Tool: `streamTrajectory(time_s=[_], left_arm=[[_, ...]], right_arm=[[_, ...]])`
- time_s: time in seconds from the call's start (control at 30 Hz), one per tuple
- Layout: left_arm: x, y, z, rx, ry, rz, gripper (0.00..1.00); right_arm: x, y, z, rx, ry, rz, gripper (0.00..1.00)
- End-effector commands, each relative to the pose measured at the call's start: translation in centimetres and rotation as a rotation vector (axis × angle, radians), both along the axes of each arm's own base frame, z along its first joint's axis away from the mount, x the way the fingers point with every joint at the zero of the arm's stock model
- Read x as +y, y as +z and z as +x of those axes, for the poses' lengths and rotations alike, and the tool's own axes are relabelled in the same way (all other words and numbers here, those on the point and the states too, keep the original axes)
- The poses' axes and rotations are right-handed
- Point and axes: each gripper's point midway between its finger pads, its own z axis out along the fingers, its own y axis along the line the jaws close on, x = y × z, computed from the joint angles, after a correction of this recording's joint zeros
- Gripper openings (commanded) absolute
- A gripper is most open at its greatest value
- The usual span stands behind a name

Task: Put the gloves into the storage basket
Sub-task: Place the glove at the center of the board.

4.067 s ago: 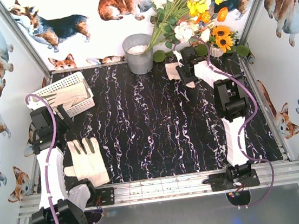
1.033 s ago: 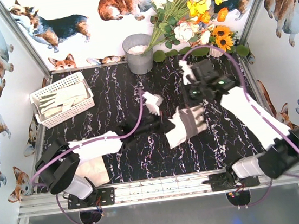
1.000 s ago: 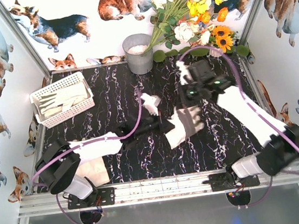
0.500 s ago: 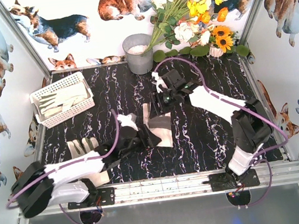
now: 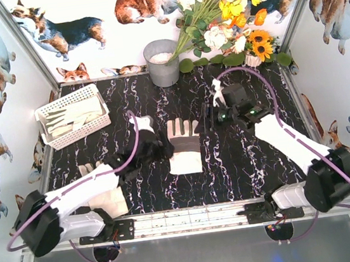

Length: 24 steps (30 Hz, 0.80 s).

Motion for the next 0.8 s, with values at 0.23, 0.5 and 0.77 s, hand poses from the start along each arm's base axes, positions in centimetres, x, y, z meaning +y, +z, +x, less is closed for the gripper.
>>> streamTrajectory(time_s=[0.23, 0.5, 0.77], left_arm=[[3.1, -4.0, 5.9, 0.049, 0.075, 0.010, 0.58], [3.8, -6.9, 6.4, 0.105, 0.085, 0.060, 0.42], [3.7, -9.3, 6.0, 0.150, 0.066, 0.078, 0.31]], right_arm=[[1.7, -6.3, -0.1, 0.184, 0.001, -0.012, 0.44], [5.3, -8.8, 0.7, 0.218, 0.093, -0.021, 0.33], [5.0, -13.3, 1.7, 0.264, 0.124, -0.128, 0.31]])
